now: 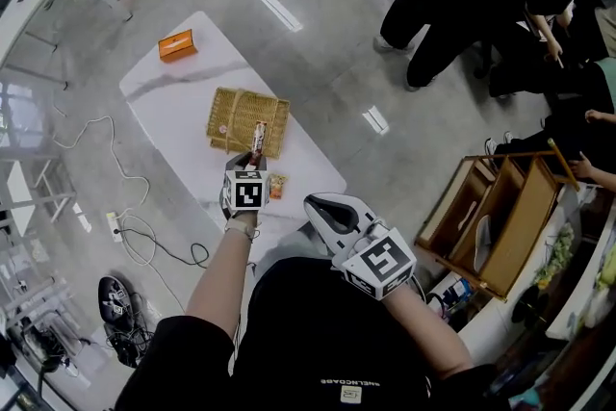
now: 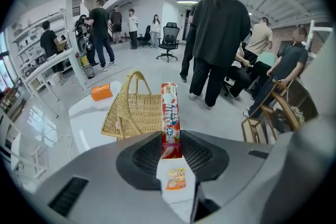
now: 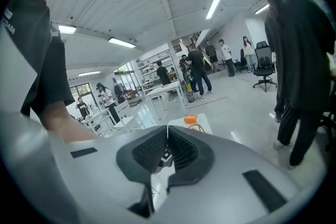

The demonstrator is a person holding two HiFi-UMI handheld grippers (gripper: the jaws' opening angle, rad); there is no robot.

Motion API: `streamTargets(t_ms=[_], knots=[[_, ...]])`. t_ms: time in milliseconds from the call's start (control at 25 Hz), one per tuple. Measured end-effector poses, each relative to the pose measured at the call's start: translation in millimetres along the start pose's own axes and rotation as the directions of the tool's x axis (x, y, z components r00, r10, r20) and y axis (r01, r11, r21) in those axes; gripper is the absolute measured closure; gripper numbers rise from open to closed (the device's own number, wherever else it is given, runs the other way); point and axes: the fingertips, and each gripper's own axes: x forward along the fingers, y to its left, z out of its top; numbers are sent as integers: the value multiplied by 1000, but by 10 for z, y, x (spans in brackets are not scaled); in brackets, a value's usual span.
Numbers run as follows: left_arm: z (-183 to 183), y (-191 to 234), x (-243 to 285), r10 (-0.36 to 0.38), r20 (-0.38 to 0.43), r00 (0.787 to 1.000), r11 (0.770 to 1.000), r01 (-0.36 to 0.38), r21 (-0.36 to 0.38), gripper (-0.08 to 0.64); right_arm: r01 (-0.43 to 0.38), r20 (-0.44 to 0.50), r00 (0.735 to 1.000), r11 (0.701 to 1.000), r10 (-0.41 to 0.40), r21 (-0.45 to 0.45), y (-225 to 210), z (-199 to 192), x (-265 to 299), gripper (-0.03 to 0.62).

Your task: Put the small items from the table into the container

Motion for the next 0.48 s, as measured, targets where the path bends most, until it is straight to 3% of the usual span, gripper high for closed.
streamTargets(t_ms=[160, 480], knots=[[94, 42, 163, 32, -11, 999, 998, -32, -47, 448, 26, -4, 1000, 1000, -26, 4, -169, -21, -93, 581], [238, 83, 444, 65, -37, 997, 996, -67, -63, 448, 34, -31, 999, 999, -34, 17, -389, -86, -175, 581]])
